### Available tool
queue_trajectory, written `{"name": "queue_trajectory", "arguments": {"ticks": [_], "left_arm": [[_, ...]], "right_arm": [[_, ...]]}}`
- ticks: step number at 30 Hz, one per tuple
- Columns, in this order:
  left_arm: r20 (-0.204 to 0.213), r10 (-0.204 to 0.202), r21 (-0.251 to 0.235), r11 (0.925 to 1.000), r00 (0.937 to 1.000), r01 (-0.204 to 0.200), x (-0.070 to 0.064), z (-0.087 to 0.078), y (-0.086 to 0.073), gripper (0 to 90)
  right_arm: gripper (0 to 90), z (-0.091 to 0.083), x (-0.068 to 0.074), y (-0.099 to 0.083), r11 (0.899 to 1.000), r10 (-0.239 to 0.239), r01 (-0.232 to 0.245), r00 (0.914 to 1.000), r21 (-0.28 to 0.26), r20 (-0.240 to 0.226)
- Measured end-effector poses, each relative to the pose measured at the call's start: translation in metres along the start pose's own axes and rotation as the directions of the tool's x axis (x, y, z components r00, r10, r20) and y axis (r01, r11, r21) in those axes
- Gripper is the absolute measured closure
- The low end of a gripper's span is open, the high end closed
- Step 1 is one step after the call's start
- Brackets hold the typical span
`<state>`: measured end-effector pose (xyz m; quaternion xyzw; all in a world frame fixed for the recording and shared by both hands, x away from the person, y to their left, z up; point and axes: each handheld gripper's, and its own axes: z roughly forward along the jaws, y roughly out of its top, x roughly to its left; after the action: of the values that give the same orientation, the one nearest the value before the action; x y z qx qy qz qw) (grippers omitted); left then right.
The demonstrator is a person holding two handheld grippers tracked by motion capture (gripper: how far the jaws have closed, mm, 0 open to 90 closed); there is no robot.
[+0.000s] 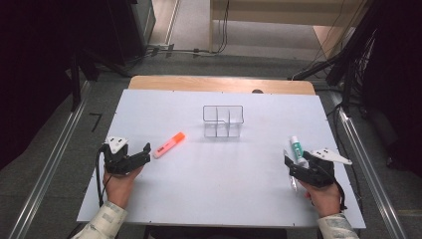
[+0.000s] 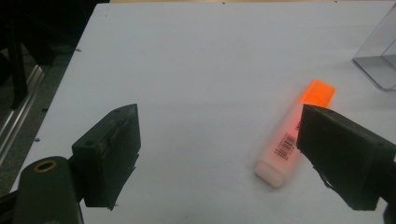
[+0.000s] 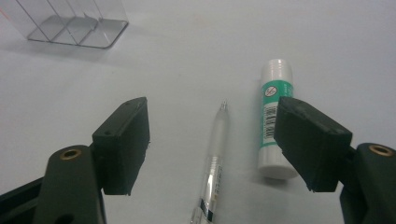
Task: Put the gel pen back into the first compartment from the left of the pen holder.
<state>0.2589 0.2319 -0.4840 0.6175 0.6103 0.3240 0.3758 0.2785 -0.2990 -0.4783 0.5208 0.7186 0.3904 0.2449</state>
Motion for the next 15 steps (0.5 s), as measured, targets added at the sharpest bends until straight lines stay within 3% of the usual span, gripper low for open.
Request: {"name": "queue_trajectory", "arguments": {"ticks": [15], "left_arm": [[-0.001, -0.004, 0.003, 1.0000, 1.0000, 0.004, 0.0016, -0.0003, 0.0000, 14.1]], "right_arm": [[25.2, 0.0017, 0.0010, -0.0010, 1.000, -0.005, 0.005, 0.9999, 0.013, 0.013]]}}
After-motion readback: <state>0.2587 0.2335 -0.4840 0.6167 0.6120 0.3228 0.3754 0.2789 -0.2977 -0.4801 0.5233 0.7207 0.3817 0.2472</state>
